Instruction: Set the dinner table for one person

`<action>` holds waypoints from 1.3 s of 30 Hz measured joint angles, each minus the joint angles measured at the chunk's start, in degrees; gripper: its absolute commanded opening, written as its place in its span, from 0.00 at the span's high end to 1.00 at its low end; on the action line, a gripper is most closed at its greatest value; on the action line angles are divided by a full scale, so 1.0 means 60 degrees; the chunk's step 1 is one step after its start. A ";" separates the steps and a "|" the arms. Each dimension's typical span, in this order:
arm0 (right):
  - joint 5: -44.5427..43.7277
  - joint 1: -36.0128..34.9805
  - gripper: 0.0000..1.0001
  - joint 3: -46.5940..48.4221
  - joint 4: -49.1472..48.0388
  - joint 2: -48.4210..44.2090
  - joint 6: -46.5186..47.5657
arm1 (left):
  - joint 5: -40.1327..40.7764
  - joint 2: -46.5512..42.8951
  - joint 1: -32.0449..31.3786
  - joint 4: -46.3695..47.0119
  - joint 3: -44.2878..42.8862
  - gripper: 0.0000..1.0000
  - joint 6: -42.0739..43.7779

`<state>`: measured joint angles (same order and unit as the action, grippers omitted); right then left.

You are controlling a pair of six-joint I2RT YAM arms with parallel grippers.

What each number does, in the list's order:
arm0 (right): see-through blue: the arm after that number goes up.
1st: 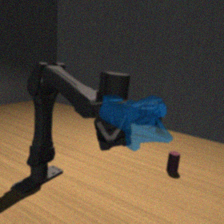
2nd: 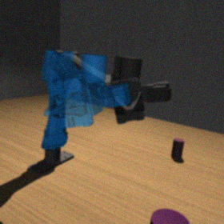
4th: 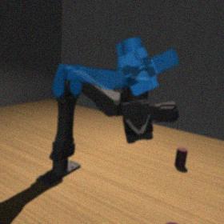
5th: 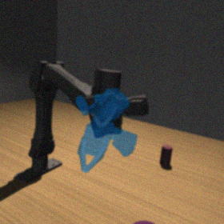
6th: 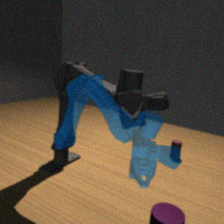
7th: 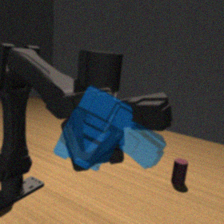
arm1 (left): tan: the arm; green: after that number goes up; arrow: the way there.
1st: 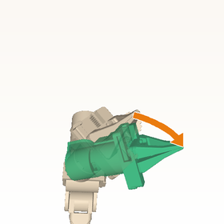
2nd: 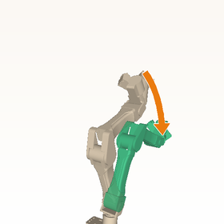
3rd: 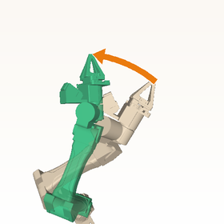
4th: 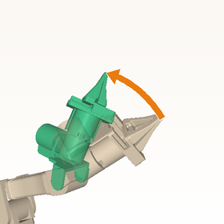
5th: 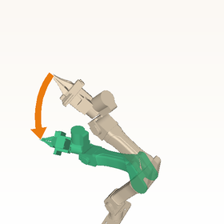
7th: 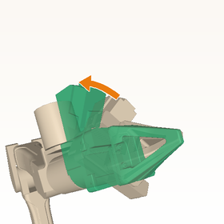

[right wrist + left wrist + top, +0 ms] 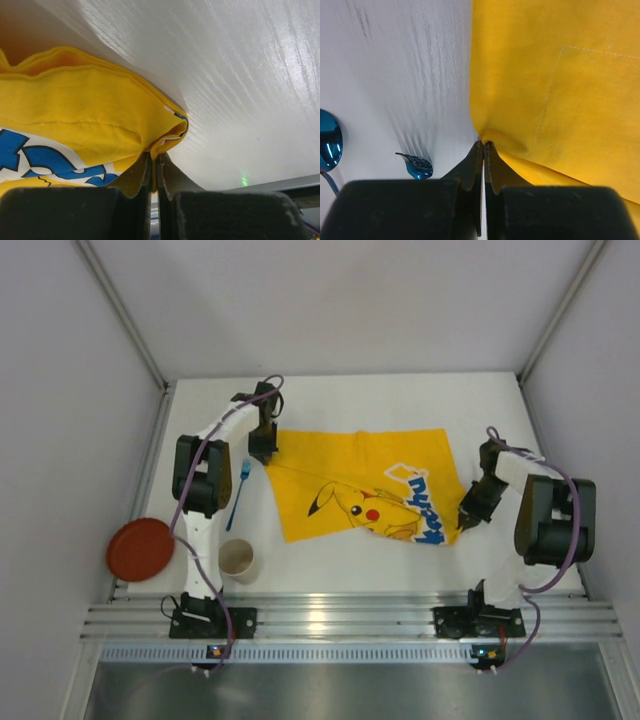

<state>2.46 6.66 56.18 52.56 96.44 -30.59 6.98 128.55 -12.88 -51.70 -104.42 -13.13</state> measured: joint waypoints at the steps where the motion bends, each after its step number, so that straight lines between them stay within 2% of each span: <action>1: 0.0029 0.0058 1.00 -0.0069 0.0007 -0.0062 -0.0018 | 0.0000 0.0018 0.0000 -0.0022 -0.0022 1.00 0.0000; 7: 0.0127 0.0189 1.00 -0.0153 0.0000 -0.0127 -0.0084 | 0.0066 0.0044 0.0000 -0.0066 -0.0080 1.00 0.0149; 8: 0.0168 0.0193 0.92 -0.0178 -0.0022 -0.0135 -0.0058 | 0.0073 0.0066 0.0000 -0.0098 -0.0127 0.90 0.0186; 9: 0.0266 0.0204 0.62 -0.0178 -0.0033 -0.0135 -0.0007 | 0.0091 0.0098 0.0000 -0.0142 -0.0189 0.74 0.0229; 11: 0.0353 0.0237 0.38 -0.0164 -0.0062 -0.0135 0.0182 | 0.0219 0.0215 0.0022 -0.0270 -0.0426 0.45 0.0350; 12: 0.0361 0.0284 0.24 -0.0153 -0.0055 -0.0131 0.0248 | 0.0262 0.0233 0.0066 -0.0284 -0.0532 0.24 0.0382; 15: 0.0350 0.0361 0.13 0.0149 0.0102 -0.0106 0.0484 | 0.0280 0.0244 0.0222 -0.0215 -0.0747 0.08 0.0328; 19: 0.0098 0.0357 0.12 0.1228 0.0248 -0.0182 0.0656 | 0.0277 0.0011 0.0226 -0.0171 -0.0780 0.07 0.0233; 23: -0.0186 0.0240 0.13 0.2357 0.0193 -0.0656 0.0750 | 0.0273 -0.0637 -0.0084 -0.0109 -0.0601 0.08 0.0127; 24: -0.0146 0.0193 0.18 0.2594 0.0098 -0.0765 0.0750 | 0.0270 -0.0940 -0.0211 -0.0106 -0.0419 0.08 0.0095; 25: -0.0084 0.0106 0.27 0.2809 -0.0011 -0.0827 0.0758 | 0.0270 -0.1184 -0.0306 -0.0102 -0.0259 0.09 0.0062; 28: 0.0375 -0.0328 0.70 0.3286 -0.0426 -0.0714 0.0736 | 0.0171 -0.1752 -0.0597 -0.0102 0.0135 0.11 -0.0091; 29: 0.0550 -0.0514 0.78 0.3432 -0.0554 -0.0525 0.0736 | 0.0073 -0.1843 -0.0667 -0.0091 0.0222 0.11 -0.0157; 30: 0.0714 -0.0670 0.91 0.3574 -0.0703 -0.0317 0.0725 | -0.0004 -0.1894 -0.0703 -0.0073 0.0310 0.11 -0.0240; 31: 0.0889 -0.0871 0.97 0.3767 -0.0841 0.0000 0.0729 | -0.0066 -0.1912 -0.0732 -0.0069 0.0419 0.12 -0.0321; 32: 0.1078 -0.1078 1.00 0.4058 -0.0969 0.0488 0.0692 | -0.0149 -0.1934 -0.0750 -0.0058 0.0568 0.12 -0.0401; 39: 0.1592 -0.1526 1.00 0.5869 -0.1410 0.3592 0.0499 | -0.0437 -0.2320 -0.0874 -0.0095 0.1665 0.11 -0.0838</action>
<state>12.01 -2.50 91.39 44.10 117.99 -27.59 4.36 114.63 -18.13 -52.27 -94.43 -18.15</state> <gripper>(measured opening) 0.005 0.884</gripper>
